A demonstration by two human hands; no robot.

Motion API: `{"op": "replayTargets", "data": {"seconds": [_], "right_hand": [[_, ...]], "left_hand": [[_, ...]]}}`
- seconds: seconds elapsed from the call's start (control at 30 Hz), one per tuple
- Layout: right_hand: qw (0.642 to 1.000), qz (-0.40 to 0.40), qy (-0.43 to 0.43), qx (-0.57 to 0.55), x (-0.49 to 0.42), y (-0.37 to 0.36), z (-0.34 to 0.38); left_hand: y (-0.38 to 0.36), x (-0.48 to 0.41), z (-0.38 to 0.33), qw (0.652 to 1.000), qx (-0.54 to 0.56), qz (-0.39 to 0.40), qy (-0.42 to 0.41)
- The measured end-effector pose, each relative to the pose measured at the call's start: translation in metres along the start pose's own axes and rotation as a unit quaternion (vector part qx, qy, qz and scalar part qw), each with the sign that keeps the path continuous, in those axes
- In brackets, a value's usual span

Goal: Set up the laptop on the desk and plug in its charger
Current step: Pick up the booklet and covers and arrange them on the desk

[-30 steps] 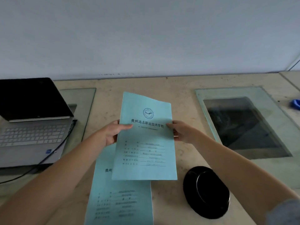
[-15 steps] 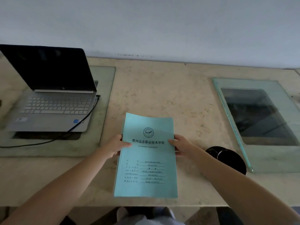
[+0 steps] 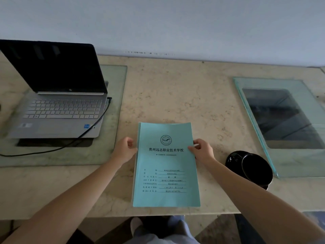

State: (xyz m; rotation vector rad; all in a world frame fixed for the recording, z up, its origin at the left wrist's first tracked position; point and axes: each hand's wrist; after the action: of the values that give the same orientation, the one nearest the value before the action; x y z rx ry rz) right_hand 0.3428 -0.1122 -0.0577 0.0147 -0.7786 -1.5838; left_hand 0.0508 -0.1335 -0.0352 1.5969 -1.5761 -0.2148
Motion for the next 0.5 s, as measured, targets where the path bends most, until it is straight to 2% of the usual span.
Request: {"op": "replayTargets", "data": {"seconds": [0.1, 0.23, 0.33, 0.5], "right_hand": [[1.0, -0.013, -0.007, 0.001, 0.0, -0.002, 0.001], [0.999, -0.027, -0.022, -0.002, -0.001, -0.005, 0.002], [0.999, -0.027, -0.037, -0.009, -0.003, -0.005, 0.003], [0.998, -0.021, -0.061, -0.019, -0.006, -0.005, 0.003]], "left_hand": [[-0.005, 0.001, 0.003, 0.999, -0.025, 0.027, -0.004], [-0.014, 0.001, -0.001, 0.999, -0.025, 0.02, 0.0], [-0.021, -0.002, -0.01, 0.996, 0.066, 0.042, 0.038], [-0.023, -0.011, -0.018, 0.965, 0.225, 0.049, 0.128]]}}
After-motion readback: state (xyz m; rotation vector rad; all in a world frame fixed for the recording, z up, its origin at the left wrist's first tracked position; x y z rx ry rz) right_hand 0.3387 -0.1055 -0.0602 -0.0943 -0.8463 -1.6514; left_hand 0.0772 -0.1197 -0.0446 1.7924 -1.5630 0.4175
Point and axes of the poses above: each hand's wrist, its own x-axis away from the middle knuckle, its own y-axis out of the back of the hand, z = x × y, and after that the axes turned 3 degrees about -x, right-handed
